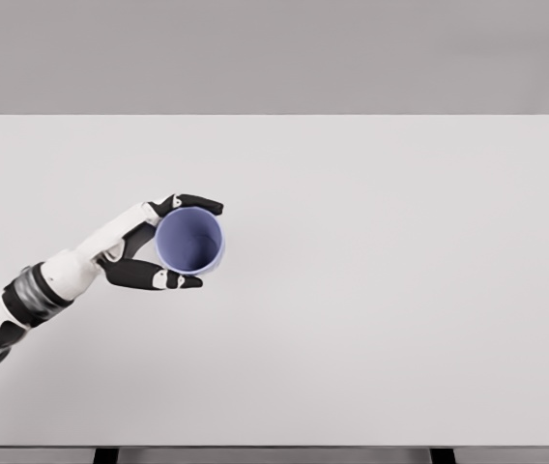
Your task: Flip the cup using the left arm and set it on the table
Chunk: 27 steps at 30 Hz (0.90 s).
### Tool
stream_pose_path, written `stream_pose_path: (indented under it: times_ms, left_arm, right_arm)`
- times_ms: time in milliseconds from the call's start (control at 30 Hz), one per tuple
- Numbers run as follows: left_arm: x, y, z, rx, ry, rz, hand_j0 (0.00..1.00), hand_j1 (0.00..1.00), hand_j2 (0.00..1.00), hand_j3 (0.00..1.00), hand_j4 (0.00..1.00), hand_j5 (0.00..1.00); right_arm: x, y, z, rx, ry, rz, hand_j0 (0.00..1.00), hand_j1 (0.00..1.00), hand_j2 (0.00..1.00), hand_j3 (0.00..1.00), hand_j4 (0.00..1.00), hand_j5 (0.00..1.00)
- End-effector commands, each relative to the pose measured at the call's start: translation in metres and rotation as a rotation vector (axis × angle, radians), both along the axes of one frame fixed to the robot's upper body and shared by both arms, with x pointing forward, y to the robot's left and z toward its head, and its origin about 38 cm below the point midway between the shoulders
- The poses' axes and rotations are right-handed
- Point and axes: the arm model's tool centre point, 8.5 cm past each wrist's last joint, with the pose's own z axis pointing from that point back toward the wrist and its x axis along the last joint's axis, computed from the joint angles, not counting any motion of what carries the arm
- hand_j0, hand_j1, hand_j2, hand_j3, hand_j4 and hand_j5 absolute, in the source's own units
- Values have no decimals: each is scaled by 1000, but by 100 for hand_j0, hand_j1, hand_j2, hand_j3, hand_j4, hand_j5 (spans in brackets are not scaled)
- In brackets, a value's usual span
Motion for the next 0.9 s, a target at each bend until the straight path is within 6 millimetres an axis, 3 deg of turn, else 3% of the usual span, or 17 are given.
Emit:
stream_pose_path:
  times_ms: [0,533,867]
  left_arm:
    - [0,-1,-4,-2,19,2,82,82,82,82,82,82]
    - [5,-10,-37,6,114,27,84,84,84,84,84,84]
    - [5,-19,-47,-9,138,26,84,84,84,84,84,84]
  right_arm:
    - [0,0,0,0,0,0,100,100,100,100,100,100]
    - [0,0,0,0,0,0,100,100,100,100,100,100]
    - [0,0,0,0,0,0,100,100,100,100,100,100]
